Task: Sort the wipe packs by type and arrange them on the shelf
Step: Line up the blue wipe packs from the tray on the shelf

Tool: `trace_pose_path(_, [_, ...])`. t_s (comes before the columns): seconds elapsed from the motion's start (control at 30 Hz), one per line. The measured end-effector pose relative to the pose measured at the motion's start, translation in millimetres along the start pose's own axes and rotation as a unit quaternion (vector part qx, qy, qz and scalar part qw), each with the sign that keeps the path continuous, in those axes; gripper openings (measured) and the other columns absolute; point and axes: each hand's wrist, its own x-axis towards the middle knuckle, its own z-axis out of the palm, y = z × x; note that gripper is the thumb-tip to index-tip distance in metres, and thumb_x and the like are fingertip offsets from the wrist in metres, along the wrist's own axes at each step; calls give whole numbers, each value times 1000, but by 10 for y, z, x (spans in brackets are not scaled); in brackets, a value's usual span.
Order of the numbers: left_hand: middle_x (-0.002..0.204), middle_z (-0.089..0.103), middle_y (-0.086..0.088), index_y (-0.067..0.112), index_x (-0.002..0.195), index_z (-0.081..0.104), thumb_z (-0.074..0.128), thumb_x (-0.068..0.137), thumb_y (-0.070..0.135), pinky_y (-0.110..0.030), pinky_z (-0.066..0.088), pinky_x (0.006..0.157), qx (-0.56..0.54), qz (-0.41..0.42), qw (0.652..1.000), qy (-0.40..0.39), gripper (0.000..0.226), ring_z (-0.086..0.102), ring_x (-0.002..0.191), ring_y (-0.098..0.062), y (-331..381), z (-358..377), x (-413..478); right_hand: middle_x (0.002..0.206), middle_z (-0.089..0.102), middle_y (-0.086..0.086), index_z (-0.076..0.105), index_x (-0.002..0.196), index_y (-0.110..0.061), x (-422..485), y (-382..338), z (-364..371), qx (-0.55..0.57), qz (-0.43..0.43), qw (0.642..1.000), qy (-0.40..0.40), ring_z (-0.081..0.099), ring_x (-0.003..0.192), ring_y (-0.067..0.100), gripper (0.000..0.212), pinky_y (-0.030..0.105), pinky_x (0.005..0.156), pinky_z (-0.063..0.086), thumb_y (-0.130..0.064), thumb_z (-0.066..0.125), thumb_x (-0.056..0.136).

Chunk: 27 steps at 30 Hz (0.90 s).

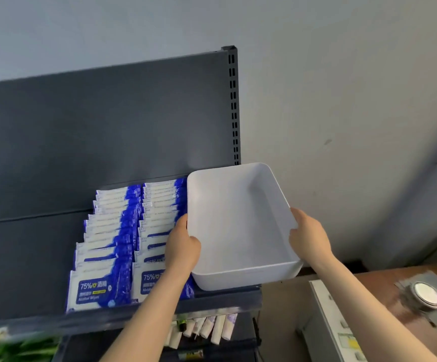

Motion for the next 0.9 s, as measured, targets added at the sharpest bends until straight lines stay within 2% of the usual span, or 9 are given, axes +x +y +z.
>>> trace_pose_path(0.13, [119, 61, 2, 19, 130, 53, 38, 90, -7, -27, 45, 78, -14, -10, 1000, 13, 50, 54, 98, -14, -12, 26, -6, 103, 63, 7, 51, 127, -24, 31, 46, 29, 26, 13, 1000, 2, 55, 86, 32, 60, 33, 62, 46, 4, 35, 76])
trace_pose_path(0.2, [118, 62, 2, 20, 129, 54, 39, 89, -7, -28, 47, 79, -33, -15, 999, 13, 51, 56, 100, -15, -24, 35, 2, 101, 64, 5, 53, 123, -26, 49, 66, 40, 39, 16, 999, -1, 55, 85, 31, 61, 32, 60, 46, 4, 34, 74])
trace_pose_path(0.3, [115, 64, 5, 23, 128, 56, 40, 88, -8, -34, 53, 83, -64, -25, 998, 9, 54, 60, 102, -17, 9, 2, -18, 91, 61, 3, 58, 114, -24, 49, 34, 12, 54, 21, 998, -3, 53, 78, 27, 56, 26, 51, 37, 5, 34, 72])
trace_pose_path(0.4, [104, 65, 9, 25, 120, 61, 42, 87, -11, -27, 52, 71, -106, -32, 994, 1, 52, 61, 92, -9, 78, -97, -80, 77, 57, -1, 60, 97, -21, -15, -52, -77, 43, 14, 999, 5, 49, 72, 26, 46, 25, 50, 34, 7, 36, 70])
trace_pose_path(0.47, [100, 66, 9, 26, 111, 63, 43, 87, -11, -25, 50, 66, -126, -29, 992, -7, 49, 61, 88, -8, 134, -207, -107, 75, 57, -1, 59, 91, -21, -61, -138, -155, 28, 7, 1000, 7, 50, 74, 30, 41, 26, 52, 36, 6, 37, 69])
trace_pose_path(0.63, [95, 67, 9, 22, 109, 66, 44, 85, -13, -38, 56, 78, -146, -24, 989, -15, 48, 63, 91, -14, 214, -563, -257, 78, 60, 8, 59, 88, -15, -254, -441, -349, -11, -28, 999, 20, 53, 75, 34, 35, 31, 55, 41, 4, 39, 66])
trace_pose_path(0.77, [92, 68, 11, 35, 85, 63, 43, 81, -17, -42, 55, 78, -195, -12, 981, -2, 55, 65, 91, -18, 211, -880, -472, 80, 61, 6, 60, 94, -20, -567, -705, -465, -39, -47, 997, 50, 54, 77, 35, 42, 32, 56, 43, 4, 40, 66])
trace_pose_path(0.83, [92, 69, 11, 36, 85, 63, 41, 79, -18, -41, 55, 77, -214, 1, 977, 2, 58, 66, 90, -17, 164, -1078, -578, 78, 59, 5, 60, 95, -19, -739, -867, -481, -45, -62, 995, 68, 52, 76, 35, 42, 29, 54, 41, 4, 41, 67])
trace_pose_path(0.9, [96, 69, 10, 30, 96, 65, 41, 79, -18, -39, 56, 76, -226, 9, 974, 9, 56, 66, 92, -16, 67, -1317, -696, 77, 59, 4, 60, 95, -21, -913, -1062, -434, -41, -80, 993, 77, 52, 76, 35, 43, 28, 55, 41, 4, 40, 66])
